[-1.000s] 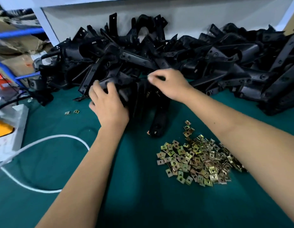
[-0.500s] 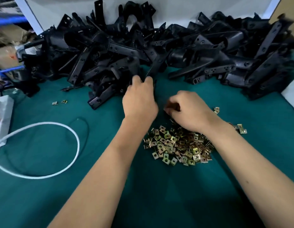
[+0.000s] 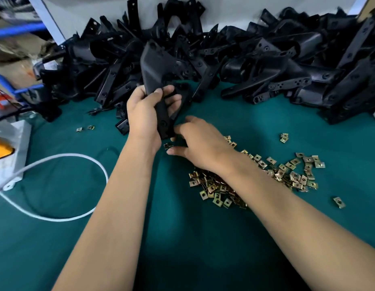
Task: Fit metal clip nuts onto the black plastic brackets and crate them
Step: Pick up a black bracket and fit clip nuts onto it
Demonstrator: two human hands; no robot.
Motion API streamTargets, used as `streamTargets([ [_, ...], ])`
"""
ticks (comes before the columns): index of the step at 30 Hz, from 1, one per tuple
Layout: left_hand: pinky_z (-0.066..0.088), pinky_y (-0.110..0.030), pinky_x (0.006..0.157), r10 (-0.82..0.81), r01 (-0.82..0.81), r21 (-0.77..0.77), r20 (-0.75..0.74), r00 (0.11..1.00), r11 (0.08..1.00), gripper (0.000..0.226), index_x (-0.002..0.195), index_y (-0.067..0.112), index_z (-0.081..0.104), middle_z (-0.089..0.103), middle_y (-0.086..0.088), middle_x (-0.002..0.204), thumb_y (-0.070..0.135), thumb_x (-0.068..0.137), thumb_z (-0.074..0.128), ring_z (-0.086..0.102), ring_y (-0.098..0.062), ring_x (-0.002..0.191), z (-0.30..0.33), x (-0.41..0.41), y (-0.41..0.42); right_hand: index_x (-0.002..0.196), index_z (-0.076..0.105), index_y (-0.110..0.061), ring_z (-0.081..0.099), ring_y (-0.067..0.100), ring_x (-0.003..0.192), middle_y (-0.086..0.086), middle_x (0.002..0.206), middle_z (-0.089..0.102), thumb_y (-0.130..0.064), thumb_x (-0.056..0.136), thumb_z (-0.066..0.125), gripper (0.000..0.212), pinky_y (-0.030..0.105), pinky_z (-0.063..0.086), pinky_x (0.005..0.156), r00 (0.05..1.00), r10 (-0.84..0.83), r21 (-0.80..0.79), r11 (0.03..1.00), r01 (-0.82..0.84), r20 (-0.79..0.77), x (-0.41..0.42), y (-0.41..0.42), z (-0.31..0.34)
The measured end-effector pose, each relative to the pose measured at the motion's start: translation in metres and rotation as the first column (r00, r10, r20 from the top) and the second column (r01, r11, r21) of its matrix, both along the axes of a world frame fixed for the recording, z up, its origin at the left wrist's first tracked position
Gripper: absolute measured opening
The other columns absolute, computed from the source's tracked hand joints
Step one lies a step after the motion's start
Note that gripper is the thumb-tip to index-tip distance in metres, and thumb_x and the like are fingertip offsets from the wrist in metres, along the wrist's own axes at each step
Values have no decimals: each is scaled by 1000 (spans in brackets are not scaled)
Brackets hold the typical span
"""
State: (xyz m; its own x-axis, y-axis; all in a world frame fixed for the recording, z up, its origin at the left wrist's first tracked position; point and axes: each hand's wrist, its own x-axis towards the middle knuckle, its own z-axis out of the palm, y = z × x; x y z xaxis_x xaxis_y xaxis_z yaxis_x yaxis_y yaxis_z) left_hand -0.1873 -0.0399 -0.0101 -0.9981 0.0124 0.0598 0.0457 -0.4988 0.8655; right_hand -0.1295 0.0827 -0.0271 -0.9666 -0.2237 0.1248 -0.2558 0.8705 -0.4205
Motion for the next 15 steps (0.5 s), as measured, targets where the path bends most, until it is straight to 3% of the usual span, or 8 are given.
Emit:
streamTargets([
  [5,60,-31,78,-109,105,125,29,994,987,23,106,3,59,74,-13,94,-4,105,36,72,-26,82,-5,8,-15,111,72,-24,61,29,103,0,107,57,-39,88,78,28,37,47,79,999,1,-77,997,-4,-32,-5,-8,-5],
  [8,60,-28,79,-237,226,201,32,971,953,26,113,4,59,71,-12,97,-2,105,35,70,-24,83,-3,11,-22,103,68,-20,60,28,99,4,111,58,-36,91,75,21,37,47,79,1000,29,-17,999,-29,0,-5,-9,-3],
  [11,59,-26,73,-308,290,262,29,951,921,21,110,4,57,69,-13,96,-3,103,37,67,-23,78,-2,13,-27,88,57,-17,62,28,89,4,99,60,-26,93,75,20,37,49,75,1000,16,64,998,-17,25,-5,4,4],
  [15,57,-26,62,-455,449,121,25,890,885,33,129,8,44,68,-14,90,-5,100,35,64,-24,69,-6,17,-24,86,64,-19,62,15,76,-6,80,65,-20,89,79,15,31,49,71,997,-78,-34,996,79,29,5,45,8],
])
